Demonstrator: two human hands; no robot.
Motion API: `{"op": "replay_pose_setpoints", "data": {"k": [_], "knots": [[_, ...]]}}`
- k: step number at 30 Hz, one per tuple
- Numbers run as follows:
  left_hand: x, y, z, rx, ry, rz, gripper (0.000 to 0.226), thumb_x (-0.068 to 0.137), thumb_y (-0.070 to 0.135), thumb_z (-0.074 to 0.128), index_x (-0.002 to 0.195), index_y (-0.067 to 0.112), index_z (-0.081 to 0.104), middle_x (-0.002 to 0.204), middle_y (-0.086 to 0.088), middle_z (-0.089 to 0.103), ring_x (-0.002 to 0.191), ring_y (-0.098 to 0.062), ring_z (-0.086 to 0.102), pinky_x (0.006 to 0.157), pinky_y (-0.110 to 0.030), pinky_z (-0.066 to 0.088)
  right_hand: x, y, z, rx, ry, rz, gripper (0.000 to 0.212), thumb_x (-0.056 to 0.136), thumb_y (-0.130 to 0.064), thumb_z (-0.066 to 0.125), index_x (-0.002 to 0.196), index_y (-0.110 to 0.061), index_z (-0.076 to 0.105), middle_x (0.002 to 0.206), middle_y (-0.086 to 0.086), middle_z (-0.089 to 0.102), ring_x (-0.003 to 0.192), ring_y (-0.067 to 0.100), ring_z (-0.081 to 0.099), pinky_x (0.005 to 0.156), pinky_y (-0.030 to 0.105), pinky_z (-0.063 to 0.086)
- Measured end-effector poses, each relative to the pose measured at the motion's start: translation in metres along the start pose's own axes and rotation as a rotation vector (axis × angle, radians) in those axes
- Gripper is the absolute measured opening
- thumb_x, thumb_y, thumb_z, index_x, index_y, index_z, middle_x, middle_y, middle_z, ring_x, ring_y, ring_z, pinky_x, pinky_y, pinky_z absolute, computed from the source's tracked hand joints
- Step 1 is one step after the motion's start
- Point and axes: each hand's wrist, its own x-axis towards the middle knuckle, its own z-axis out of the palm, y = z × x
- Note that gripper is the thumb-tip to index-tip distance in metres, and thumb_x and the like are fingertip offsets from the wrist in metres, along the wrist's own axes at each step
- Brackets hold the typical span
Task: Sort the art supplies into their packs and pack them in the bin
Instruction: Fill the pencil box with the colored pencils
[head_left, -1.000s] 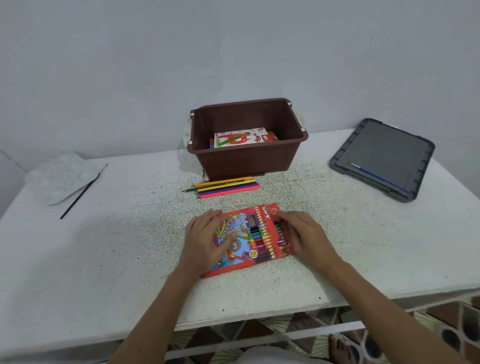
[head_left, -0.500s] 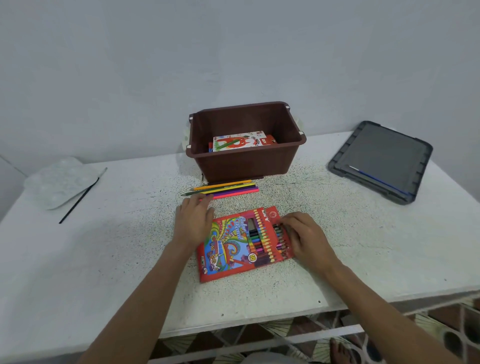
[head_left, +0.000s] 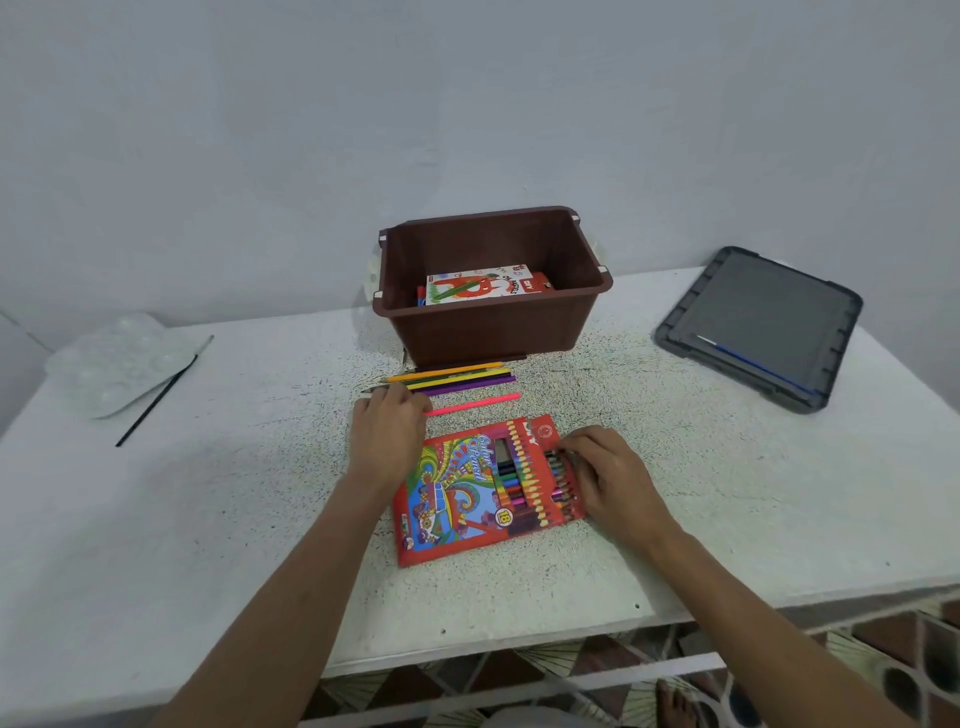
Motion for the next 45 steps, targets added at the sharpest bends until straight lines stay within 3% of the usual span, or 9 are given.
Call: {"op": "replay_pose_setpoints", "data": {"k": [8, 11, 14, 16, 24, 28, 35, 40, 45], "knots": [[-0.002, 0.005, -0.005, -0.083, 0.111, 0.104, 0.024, 0.093, 0.013, 0.059, 0.117, 0.014, 0.064, 0.108, -0.006, 0.066, 0.097, -0.027, 0.061, 0.083, -0.044, 0.049, 0.001, -0.002, -0.002, 0.014, 0.012, 0.029, 0.019, 0.096, -0.009, 0.054, 0.111, -0.013, 0.065, 0.103, -0.004, 0.060, 0.095, 0.010, 0.054, 0.082, 0.025, 0.046], [-0.005, 0.015, -0.012, -0.392, 0.167, 0.015, 0.024, 0.097, 0.016, 0.054, 0.118, 0.015, 0.067, 0.103, -0.002, 0.062, 0.091, -0.017, 0.058, 0.078, -0.035, 0.048, 0.002, -0.004, -0.002, 0.021, 0.021, 0.060, 0.018, 0.098, -0.012, 0.053, 0.111, -0.013, 0.065, 0.100, -0.005, 0.060, 0.093, 0.008, 0.053, 0.080, 0.025, 0.046], [-0.007, 0.029, -0.027, -0.805, 0.095, -0.197, 0.018, 0.099, 0.016, 0.054, 0.112, 0.019, 0.065, 0.102, 0.007, 0.059, 0.091, -0.002, 0.055, 0.075, -0.018, 0.043, 0.004, -0.009, -0.002, 0.026, 0.047, 0.083, 0.019, 0.098, -0.011, 0.052, 0.111, -0.011, 0.066, 0.100, -0.004, 0.060, 0.092, 0.009, 0.053, 0.078, 0.021, 0.042], [-0.009, 0.036, -0.035, -1.029, 0.038, -0.249, 0.013, 0.098, 0.016, 0.056, 0.110, 0.018, 0.061, 0.101, 0.008, 0.063, 0.089, 0.001, 0.059, 0.079, -0.017, 0.048, 0.007, -0.015, -0.002, 0.024, 0.067, 0.086, 0.019, 0.097, -0.012, 0.052, 0.111, -0.009, 0.066, 0.100, -0.004, 0.060, 0.093, 0.008, 0.052, 0.078, 0.016, 0.038], [-0.022, 0.058, -0.044, -1.431, -0.170, -0.228, 0.013, 0.086, 0.009, 0.071, 0.098, 0.008, 0.066, 0.094, -0.007, 0.075, 0.093, -0.016, 0.071, 0.080, -0.023, 0.053, 0.031, -0.046, -0.005, -0.066, 0.181, -0.053, 0.025, 0.094, -0.020, 0.059, 0.116, -0.011, 0.066, 0.103, 0.002, 0.060, 0.094, 0.016, 0.054, 0.080, 0.026, 0.045], [-0.027, 0.064, -0.043, -1.456, -0.242, -0.216, 0.015, 0.086, 0.007, 0.071, 0.099, 0.006, 0.066, 0.095, -0.010, 0.075, 0.094, -0.020, 0.071, 0.085, -0.028, 0.056, 0.036, -0.051, -0.005, -0.113, 0.179, -0.124, 0.024, 0.094, -0.020, 0.059, 0.114, -0.009, 0.067, 0.098, 0.005, 0.057, 0.089, 0.020, 0.053, 0.075, 0.030, 0.046], [-0.032, 0.056, -0.042, -1.459, -0.250, -0.225, 0.016, 0.087, 0.013, 0.071, 0.102, 0.008, 0.067, 0.093, -0.005, 0.075, 0.089, -0.014, 0.071, 0.073, -0.018, 0.053, 0.044, -0.031, -0.018, -0.181, 0.127, -0.139, 0.017, 0.093, -0.019, 0.059, 0.102, -0.009, 0.069, 0.092, 0.005, 0.060, 0.082, 0.019, 0.052, 0.069, 0.031, 0.045], [-0.042, 0.007, -0.016, -0.947, -0.082, -0.167, 0.019, 0.088, 0.033, 0.070, 0.102, 0.022, 0.066, 0.106, 0.013, 0.067, 0.098, -0.005, 0.065, 0.081, -0.032, 0.057, 0.045, 0.013, -0.058, -0.330, 0.152, 0.035, 0.012, 0.088, -0.008, 0.067, 0.098, -0.004, 0.072, 0.090, 0.013, 0.064, 0.077, 0.026, 0.055, 0.064, 0.032, 0.045], [-0.065, -0.018, 0.009, -0.574, -0.035, -0.061, 0.051, 0.083, 0.056, 0.056, 0.121, 0.023, 0.061, 0.134, 0.001, 0.056, 0.118, -0.010, 0.052, 0.102, -0.042, 0.041, 0.039, 0.050, -0.088, -0.454, 0.136, 0.094, 0.012, 0.085, 0.003, 0.065, 0.096, 0.003, 0.070, 0.090, 0.020, 0.060, 0.081, 0.038, 0.056, 0.063, 0.039, 0.048]]}}
